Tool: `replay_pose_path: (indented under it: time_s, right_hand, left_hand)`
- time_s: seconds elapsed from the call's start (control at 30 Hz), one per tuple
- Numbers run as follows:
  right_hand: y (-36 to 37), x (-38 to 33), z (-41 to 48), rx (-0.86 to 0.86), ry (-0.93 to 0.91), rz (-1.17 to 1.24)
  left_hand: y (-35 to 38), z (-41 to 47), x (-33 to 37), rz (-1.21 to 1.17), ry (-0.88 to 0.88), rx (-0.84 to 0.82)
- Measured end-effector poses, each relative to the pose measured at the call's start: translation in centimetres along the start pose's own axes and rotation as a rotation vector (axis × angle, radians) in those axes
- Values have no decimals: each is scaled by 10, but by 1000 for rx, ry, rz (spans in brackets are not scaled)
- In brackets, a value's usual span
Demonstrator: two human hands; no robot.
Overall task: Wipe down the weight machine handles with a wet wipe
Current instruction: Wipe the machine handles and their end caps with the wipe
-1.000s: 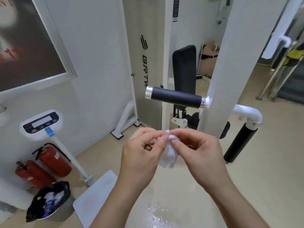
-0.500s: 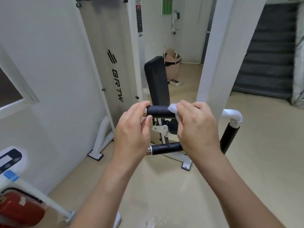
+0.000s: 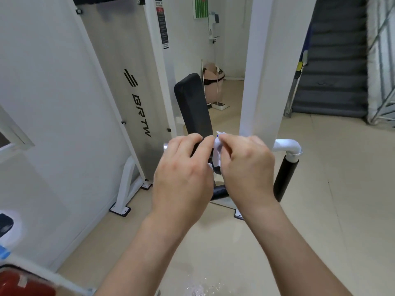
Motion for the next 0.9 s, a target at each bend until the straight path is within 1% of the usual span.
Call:
replay_pose_path:
  time_s: [0.07,0.17,0.23,0.3,0.33,0.4,0.47,0.53,0.57,0.6,0.67,0.7,0.77,0.83,0.9]
  right_hand:
    - [0,7,-3,-70,56,79]
    - [-6,19,-17,-205,166,307]
    - [-11,23,-22,-175,189,329]
    - [-15,28,-21,-64,191,298]
    - [-16,31,-20,-23,183,287]
    - [-16,35,-19,10,146,286]
    - [-13,38,-18,9,138,302]
    - [-10,40,-18,12,142,290]
    - [-8,42,-18,16,138,273]
    - [-7,42,-18,21,129,255]
    - [-6,43,-18,26,113,233]
    - [-6,43,-19,22,104,230]
    - [-7,42,-21,7,84,220]
    - [-5,40,-24,-18,74,186]
    - [-1,39,-28,-45,81,166]
  left_hand:
    - [6,4,12,-30,100,-10]
    - [23,9,18,94,245,-81]
    - [29,15,16,157,231,-91]
    - [30,23,12,190,209,-104]
    - [32,27,10,206,216,-126]
    - [31,39,7,229,219,-222]
    - [29,51,4,193,155,-345]
    - [31,58,-1,108,72,-364]
    - [31,58,-1,85,68,-336]
    - [29,55,2,85,101,-296]
    - [30,40,7,135,229,-142]
    - [31,28,8,153,266,-62]
    - [31,11,6,135,310,43]
    - [27,16,7,121,300,38]
    - [28,36,7,137,209,-44]
Point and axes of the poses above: each hand's wrist, its own z-axis towards the middle knuckle, its own y-axis out of the palm, x = y × z, the point moved 3 cm from there along z, towards the middle knuckle, and after that the axes turned 8 degrees about y, right-handed, at the moved point
